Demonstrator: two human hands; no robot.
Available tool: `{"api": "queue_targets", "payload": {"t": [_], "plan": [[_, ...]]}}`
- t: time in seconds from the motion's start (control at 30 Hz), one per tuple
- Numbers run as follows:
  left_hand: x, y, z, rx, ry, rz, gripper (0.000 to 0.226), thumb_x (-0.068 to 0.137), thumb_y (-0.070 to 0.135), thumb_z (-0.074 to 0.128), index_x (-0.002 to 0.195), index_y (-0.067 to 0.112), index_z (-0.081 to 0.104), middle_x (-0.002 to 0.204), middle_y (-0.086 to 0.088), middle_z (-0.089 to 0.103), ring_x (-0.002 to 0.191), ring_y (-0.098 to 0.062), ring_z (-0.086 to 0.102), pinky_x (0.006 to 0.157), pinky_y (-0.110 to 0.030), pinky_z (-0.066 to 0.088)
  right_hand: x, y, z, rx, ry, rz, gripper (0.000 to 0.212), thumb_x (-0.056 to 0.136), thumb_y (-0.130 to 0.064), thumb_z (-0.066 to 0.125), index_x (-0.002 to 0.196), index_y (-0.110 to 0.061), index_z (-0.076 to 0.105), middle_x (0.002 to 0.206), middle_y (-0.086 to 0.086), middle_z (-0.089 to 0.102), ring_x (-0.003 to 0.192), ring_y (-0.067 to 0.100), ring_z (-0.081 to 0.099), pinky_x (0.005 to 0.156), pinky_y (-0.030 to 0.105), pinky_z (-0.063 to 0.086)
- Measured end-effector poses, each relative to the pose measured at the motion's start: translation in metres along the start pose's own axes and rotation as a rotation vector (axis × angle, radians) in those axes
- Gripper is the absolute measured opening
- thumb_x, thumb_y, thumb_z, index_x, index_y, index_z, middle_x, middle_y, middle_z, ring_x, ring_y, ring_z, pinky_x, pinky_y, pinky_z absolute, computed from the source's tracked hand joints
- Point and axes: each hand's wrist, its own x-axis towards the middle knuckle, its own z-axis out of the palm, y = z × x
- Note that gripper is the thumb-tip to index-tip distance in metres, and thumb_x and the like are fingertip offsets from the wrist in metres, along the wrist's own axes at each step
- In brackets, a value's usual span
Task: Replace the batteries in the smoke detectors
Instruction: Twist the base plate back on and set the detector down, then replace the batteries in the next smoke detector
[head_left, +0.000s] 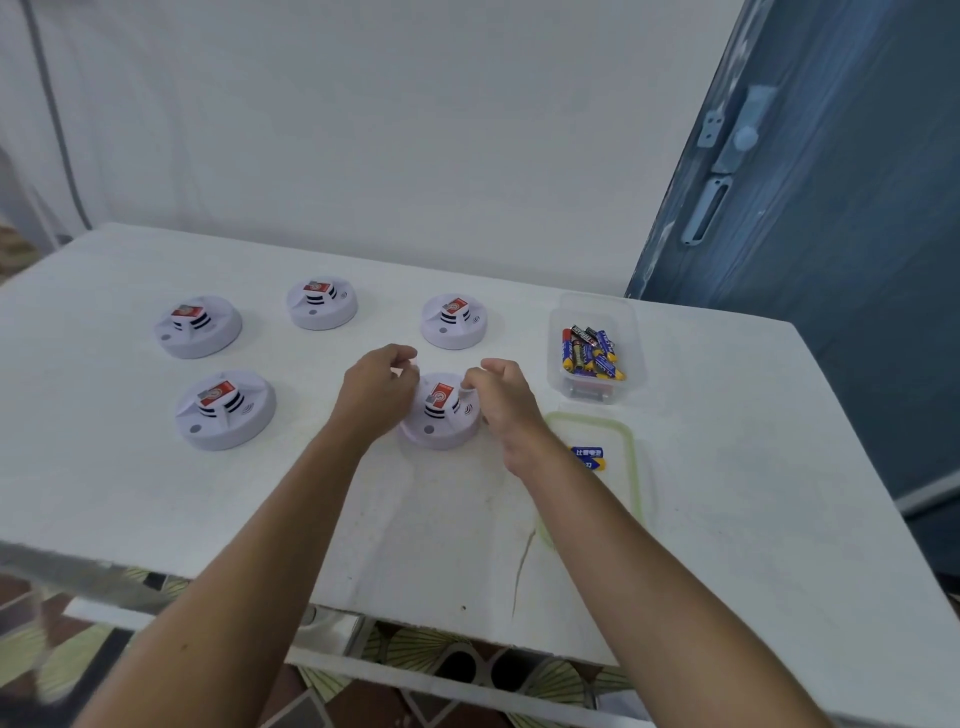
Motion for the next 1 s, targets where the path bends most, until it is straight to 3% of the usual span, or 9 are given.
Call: {"api": "queue_targets", "payload": {"t": [0.17, 0.27, 0.33, 0.43, 0.5, 0.6, 0.73, 0.9, 1.0], "plan": [[0.032, 0.016, -0.003, 0.089, -0.043, 0.073, 0.037, 0.096, 0.025, 0.05, 0.131, 0.016, 0.058, 0.129, -0.002, 0.061, 0.116, -0.021, 0.056, 0.099, -0.032, 0.041, 0.024, -0.021, 0.004, -0.047, 0.028, -0.023, 0.048, 0.092, -0.017, 0.056, 0.138, -0.014, 0.046, 0.122, -0.001, 0.051, 0.103, 0.017, 0.048, 0.078, 0.03, 0.037], [0.053, 0.021, 0.0, 0.188, -0.097, 0.095, 0.042, 0.099, 0.03, 0.047, 0.135, 0.01, 0.053, 0.133, -0.009, 0.058, 0.121, -0.026, 0.052, 0.098, -0.033, 0.038, 0.039, -0.031, 0.004, -0.07, 0.047, -0.011, 0.042, 0.091, -0.015, 0.055, 0.133, -0.01, 0.047, 0.1, -0.005, 0.052, 0.088, 0.011, 0.049, 0.065, 0.024, 0.035], [0.069, 0.02, 0.004, 0.212, -0.117, 0.067, 0.046, 0.1, 0.035, 0.042, 0.135, 0.005, 0.05, 0.133, -0.017, 0.055, 0.124, -0.034, 0.048, 0.103, -0.041, 0.037, 0.05, -0.034, 0.006, -0.072, 0.044, 0.021, 0.041, 0.091, -0.016, 0.055, 0.13, -0.015, 0.045, 0.099, -0.005, 0.048, 0.087, 0.012, 0.046, 0.062, 0.024, 0.032], [0.088, 0.016, 0.011, 0.208, -0.143, 0.001, 0.05, 0.102, 0.04, 0.031, 0.12, -0.001, 0.053, 0.122, -0.027, 0.054, 0.117, -0.042, 0.047, 0.098, -0.048, 0.037, 0.061, -0.038, 0.011, -0.091, 0.06, 0.044, 0.041, 0.087, -0.019, 0.055, 0.127, -0.015, 0.045, 0.113, 0.001, 0.043, 0.094, 0.018, 0.044, 0.069, 0.028, 0.037], [0.092, 0.02, 0.012, 0.237, -0.172, -0.005, 0.048, 0.104, 0.036, 0.026, 0.125, 0.0, 0.05, 0.126, -0.027, 0.051, 0.12, -0.04, 0.043, 0.101, -0.046, 0.034, 0.067, -0.039, 0.013, -0.107, 0.072, 0.063, 0.051, 0.086, -0.02, 0.054, 0.134, -0.007, 0.046, 0.118, 0.002, 0.045, 0.102, 0.022, 0.045, 0.08, 0.033, 0.041], [0.096, 0.026, 0.015, 0.305, -0.196, 0.01, 0.048, 0.107, 0.03, 0.02, 0.137, 0.001, 0.045, 0.135, -0.025, 0.048, 0.128, -0.039, 0.037, 0.106, -0.042, 0.029, 0.073, -0.041, 0.014, -0.119, 0.062, 0.086, 0.035, 0.086, -0.018, 0.053, 0.12, -0.007, 0.054, 0.103, 0.002, 0.05, 0.089, 0.019, 0.048, 0.075, 0.033, 0.04], [0.105, 0.02, 0.02, 0.291, -0.152, -0.03, 0.049, 0.103, 0.038, 0.032, 0.126, 0.0, 0.051, 0.128, -0.024, 0.051, 0.122, -0.038, 0.042, 0.102, -0.04, 0.031, 0.075, -0.044, 0.017, -0.104, 0.048, 0.089, 0.003, 0.084, -0.013, 0.051, 0.088, -0.014, 0.051, 0.081, 0.001, 0.045, 0.07, 0.018, 0.039, 0.066, 0.031, 0.033], [0.104, 0.017, 0.019, 0.112, -0.101, -0.031, 0.042, 0.097, 0.038, 0.049, 0.116, 0.001, 0.054, 0.116, -0.014, 0.059, 0.108, -0.034, 0.054, 0.091, -0.041, 0.046, 0.076, -0.046, 0.014, -0.012, 0.05, 0.062, 0.007, 0.088, -0.019, 0.053, 0.092, -0.014, 0.055, 0.08, 0.001, 0.047, 0.073, 0.019, 0.042, 0.073, 0.034, 0.036], [0.099, 0.023, 0.016, -0.091, -0.039, -0.028, 0.043, 0.091, 0.03, 0.062, 0.125, 0.008, 0.047, 0.119, -0.008, 0.057, 0.1, -0.024, 0.053, 0.078, -0.032, 0.043, 0.074, -0.043, 0.012, 0.123, 0.04, 0.016, 0.022, 0.092, -0.025, 0.053, 0.11, -0.012, 0.058, 0.1, 0.001, 0.055, 0.093, 0.021, 0.051, 0.082, 0.038, 0.044]]}}
